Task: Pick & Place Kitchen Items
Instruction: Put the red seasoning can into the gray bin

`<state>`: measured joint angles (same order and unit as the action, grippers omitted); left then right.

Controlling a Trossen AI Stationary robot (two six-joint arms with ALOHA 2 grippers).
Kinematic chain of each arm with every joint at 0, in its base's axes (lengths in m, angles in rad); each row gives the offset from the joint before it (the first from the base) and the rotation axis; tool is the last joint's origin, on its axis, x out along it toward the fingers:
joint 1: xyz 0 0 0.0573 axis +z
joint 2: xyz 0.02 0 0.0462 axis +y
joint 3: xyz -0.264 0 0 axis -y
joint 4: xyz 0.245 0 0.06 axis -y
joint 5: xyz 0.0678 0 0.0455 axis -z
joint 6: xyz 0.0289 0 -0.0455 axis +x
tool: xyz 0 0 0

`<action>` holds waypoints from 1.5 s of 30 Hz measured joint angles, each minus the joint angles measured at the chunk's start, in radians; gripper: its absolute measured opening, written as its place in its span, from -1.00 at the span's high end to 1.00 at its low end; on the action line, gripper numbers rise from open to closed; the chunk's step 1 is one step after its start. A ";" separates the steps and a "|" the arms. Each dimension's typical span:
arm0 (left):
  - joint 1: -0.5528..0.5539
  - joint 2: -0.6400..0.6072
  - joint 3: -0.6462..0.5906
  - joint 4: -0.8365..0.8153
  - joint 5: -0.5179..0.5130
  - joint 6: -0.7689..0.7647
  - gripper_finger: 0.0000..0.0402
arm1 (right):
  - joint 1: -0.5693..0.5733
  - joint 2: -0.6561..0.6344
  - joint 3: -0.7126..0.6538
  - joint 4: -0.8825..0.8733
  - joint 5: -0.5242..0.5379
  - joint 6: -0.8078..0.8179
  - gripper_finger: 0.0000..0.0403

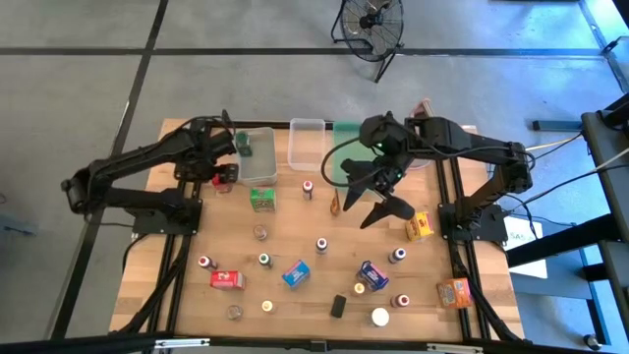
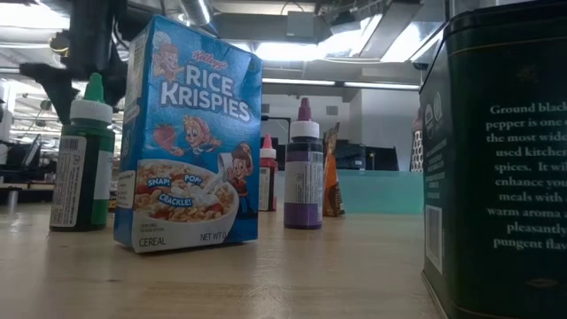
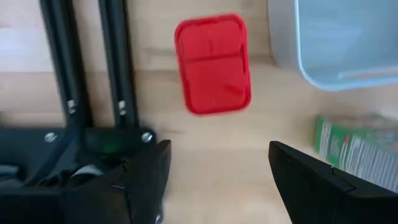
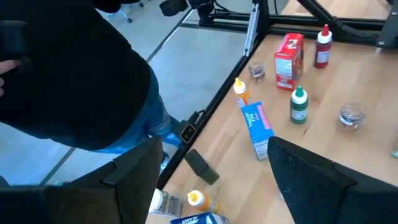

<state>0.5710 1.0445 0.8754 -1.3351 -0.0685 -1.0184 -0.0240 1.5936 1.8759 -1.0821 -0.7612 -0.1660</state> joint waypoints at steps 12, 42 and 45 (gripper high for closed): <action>0.085 0.001 -0.057 0.115 0.042 0.120 -0.32 | 0.025 0.000 0.000 -0.019 -0.002 0.002 -0.46; 0.086 0.001 -0.057 0.153 -0.036 0.013 -0.50 | 0.026 0.001 0.000 -0.037 0.001 -0.011 -0.46; 0.086 0.001 -0.057 0.153 -0.050 -0.005 -0.50 | 0.026 0.001 0.000 -0.037 0.001 -0.025 -0.46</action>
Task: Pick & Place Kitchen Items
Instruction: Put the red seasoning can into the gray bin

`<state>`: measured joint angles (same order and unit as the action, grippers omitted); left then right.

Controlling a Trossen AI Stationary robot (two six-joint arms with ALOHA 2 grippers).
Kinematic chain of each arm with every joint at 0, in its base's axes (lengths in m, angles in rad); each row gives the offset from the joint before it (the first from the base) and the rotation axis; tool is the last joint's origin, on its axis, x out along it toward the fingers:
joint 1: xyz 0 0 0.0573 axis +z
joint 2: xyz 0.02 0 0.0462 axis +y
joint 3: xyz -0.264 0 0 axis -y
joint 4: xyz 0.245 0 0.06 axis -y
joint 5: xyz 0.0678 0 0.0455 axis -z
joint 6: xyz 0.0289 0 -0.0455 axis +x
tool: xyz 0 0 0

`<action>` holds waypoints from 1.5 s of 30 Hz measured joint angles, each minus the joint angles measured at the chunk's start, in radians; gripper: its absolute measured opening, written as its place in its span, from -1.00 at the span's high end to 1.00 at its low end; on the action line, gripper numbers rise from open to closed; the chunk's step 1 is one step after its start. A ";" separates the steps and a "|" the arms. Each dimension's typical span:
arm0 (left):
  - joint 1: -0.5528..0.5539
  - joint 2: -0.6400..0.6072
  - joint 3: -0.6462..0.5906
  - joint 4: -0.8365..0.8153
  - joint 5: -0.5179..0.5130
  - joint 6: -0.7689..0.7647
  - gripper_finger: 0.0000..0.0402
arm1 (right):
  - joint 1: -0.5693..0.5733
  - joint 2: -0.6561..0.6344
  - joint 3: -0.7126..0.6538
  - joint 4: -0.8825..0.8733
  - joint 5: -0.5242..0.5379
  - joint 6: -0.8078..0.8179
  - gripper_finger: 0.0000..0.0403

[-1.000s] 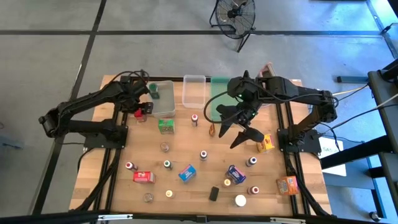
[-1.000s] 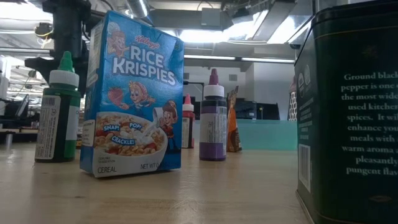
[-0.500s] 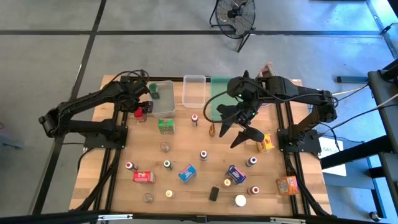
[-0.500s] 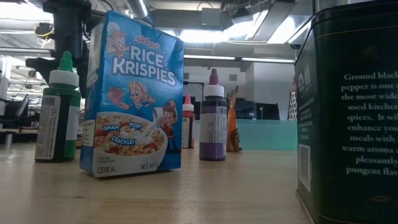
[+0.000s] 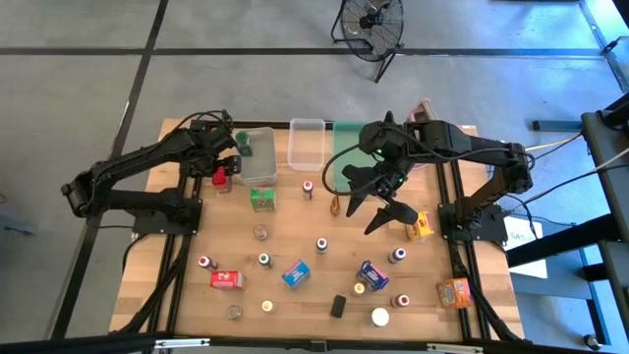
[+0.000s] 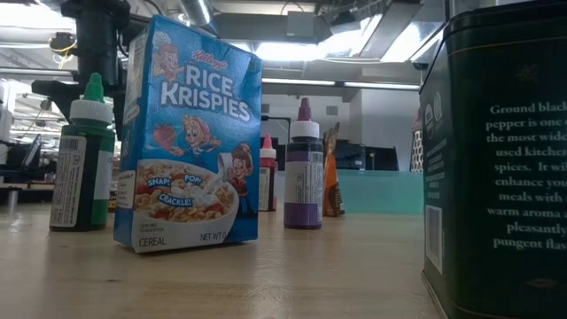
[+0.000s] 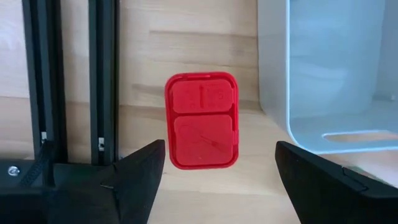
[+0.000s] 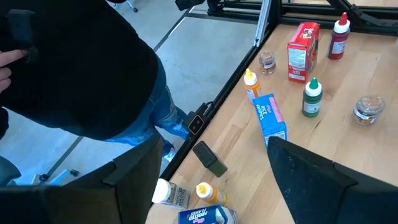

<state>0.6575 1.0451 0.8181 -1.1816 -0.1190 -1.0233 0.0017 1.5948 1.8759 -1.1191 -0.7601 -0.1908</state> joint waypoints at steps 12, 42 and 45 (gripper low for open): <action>0.000 0.000 0.000 0.000 -0.002 -0.014 -0.50 | 0.000 0.000 0.000 0.000 0.000 -0.012 -0.46; 0.000 0.000 -0.138 0.132 0.056 -0.038 -0.50 | 0.000 0.000 0.000 -0.005 0.000 -0.034 -0.46; 0.000 0.001 -0.138 0.130 0.034 -0.038 -0.50 | 0.000 0.000 0.000 -0.007 0.000 -0.034 -0.46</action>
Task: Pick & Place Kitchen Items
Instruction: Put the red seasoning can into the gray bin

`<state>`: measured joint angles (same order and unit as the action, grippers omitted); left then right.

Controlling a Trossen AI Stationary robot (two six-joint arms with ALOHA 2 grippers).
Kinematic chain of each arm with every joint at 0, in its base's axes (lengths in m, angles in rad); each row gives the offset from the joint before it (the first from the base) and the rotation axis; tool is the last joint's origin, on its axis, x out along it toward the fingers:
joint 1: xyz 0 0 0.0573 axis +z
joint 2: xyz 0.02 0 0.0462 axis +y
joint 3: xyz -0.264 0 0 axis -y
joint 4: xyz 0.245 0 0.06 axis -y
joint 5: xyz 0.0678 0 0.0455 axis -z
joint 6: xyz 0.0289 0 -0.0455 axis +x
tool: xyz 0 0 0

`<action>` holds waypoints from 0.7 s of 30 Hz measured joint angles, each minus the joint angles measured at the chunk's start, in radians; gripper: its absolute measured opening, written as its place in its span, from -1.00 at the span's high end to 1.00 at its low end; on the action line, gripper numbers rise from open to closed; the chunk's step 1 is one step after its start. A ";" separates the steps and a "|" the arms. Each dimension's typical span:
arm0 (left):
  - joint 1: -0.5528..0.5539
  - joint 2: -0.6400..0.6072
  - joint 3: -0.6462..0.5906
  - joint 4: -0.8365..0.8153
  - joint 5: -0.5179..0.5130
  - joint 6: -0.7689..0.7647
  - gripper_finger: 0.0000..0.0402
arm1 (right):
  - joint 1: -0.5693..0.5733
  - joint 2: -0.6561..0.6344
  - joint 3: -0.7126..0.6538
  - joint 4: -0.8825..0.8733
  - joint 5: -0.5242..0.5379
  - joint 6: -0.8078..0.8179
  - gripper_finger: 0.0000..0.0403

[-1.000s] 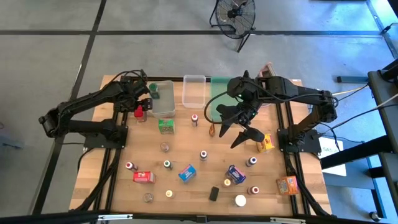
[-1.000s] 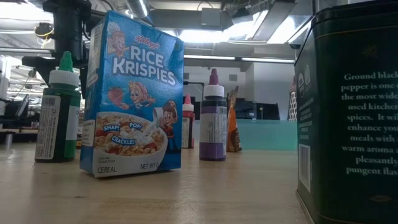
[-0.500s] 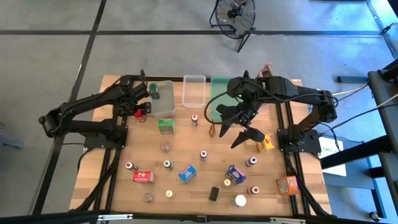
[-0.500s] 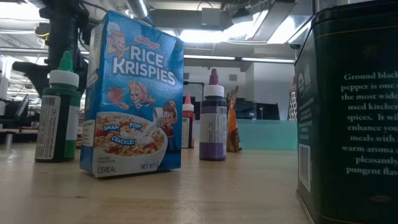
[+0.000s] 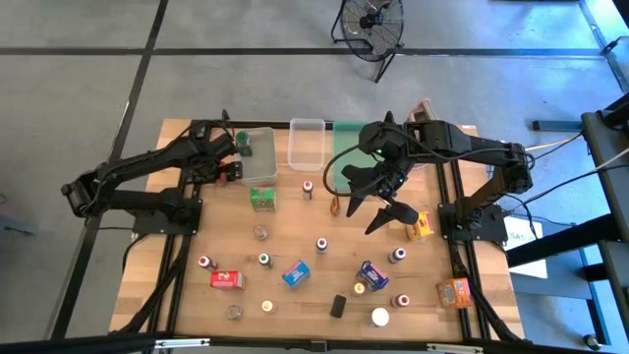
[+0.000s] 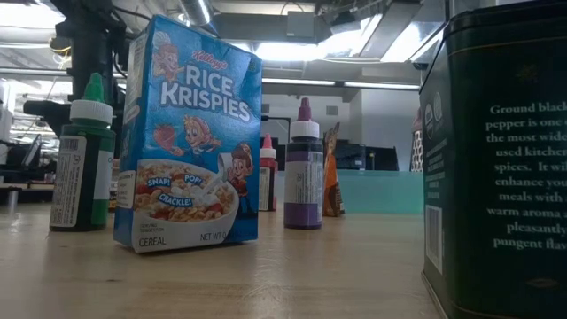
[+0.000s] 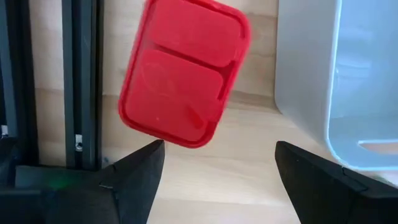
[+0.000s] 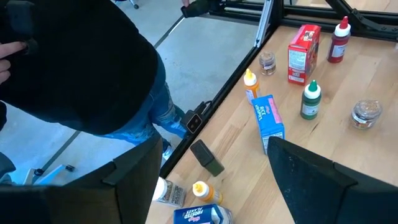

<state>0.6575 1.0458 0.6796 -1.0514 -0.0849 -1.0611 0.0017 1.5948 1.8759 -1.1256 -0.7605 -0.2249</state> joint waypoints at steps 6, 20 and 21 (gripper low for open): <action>0.001 0.000 0.000 0.001 -0.020 0.000 -0.50 | 0.000 0.000 0.000 -0.002 0.000 0.004 -0.46; 0.033 0.000 0.001 0.001 -0.017 0.041 -0.50 | 0.000 0.000 0.000 -0.004 -0.001 0.007 -0.46; 0.038 0.000 0.001 0.001 -0.011 0.046 -0.50 | 0.000 0.000 0.000 -0.004 -0.001 0.007 -0.46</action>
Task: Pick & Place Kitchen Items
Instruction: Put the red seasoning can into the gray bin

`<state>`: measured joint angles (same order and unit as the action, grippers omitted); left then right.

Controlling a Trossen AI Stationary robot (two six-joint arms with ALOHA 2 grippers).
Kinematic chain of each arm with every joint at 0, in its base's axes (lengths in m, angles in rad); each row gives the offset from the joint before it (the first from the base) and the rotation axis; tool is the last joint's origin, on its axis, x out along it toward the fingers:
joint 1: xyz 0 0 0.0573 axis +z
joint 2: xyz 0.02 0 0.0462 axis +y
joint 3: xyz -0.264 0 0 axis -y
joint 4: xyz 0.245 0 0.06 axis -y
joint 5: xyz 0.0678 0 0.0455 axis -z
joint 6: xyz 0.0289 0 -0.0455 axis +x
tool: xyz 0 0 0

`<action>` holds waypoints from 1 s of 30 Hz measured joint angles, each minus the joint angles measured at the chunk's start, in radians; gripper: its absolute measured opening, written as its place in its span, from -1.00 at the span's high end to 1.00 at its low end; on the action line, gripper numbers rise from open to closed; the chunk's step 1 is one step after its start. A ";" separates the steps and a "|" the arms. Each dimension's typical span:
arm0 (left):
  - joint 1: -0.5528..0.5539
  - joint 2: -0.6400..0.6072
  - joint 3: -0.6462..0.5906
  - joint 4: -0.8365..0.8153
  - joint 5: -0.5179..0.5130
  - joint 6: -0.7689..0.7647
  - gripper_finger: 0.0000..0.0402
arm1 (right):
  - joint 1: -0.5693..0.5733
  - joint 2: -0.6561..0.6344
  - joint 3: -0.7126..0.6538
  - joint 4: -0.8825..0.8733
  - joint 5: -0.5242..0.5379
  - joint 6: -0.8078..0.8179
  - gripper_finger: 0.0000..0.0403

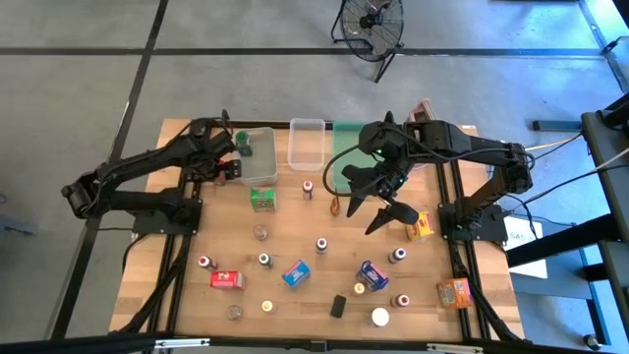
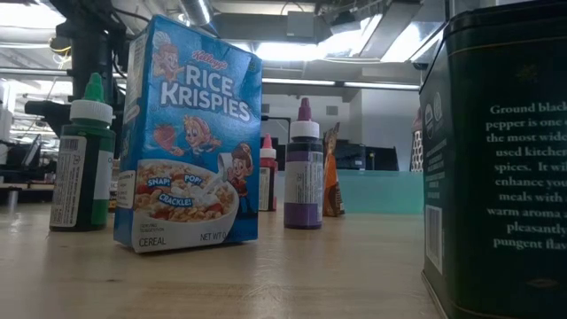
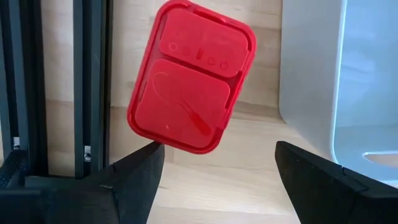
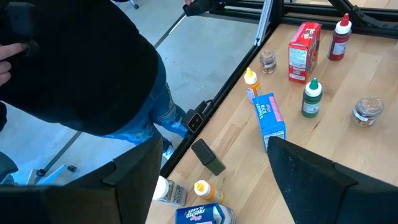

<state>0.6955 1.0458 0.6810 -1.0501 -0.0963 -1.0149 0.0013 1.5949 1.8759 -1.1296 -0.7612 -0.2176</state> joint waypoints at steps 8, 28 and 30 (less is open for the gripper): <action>0.023 -0.001 0.001 0.000 0.078 0.057 -0.50 | -0.001 0.000 0.000 0.001 0.000 0.000 -0.46; 0.063 -0.001 0.003 -0.108 0.038 0.173 -0.50 | -0.032 0.000 0.000 0.012 0.000 -0.007 -0.46; 0.078 -0.001 0.003 -0.110 0.024 0.176 -0.50 | -0.034 0.000 0.000 0.012 0.000 -0.007 -0.46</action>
<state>0.7736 1.0447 0.6842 -1.1600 -0.0724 -0.8393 -0.0323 1.5951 1.8759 -1.1179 -0.7612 -0.2245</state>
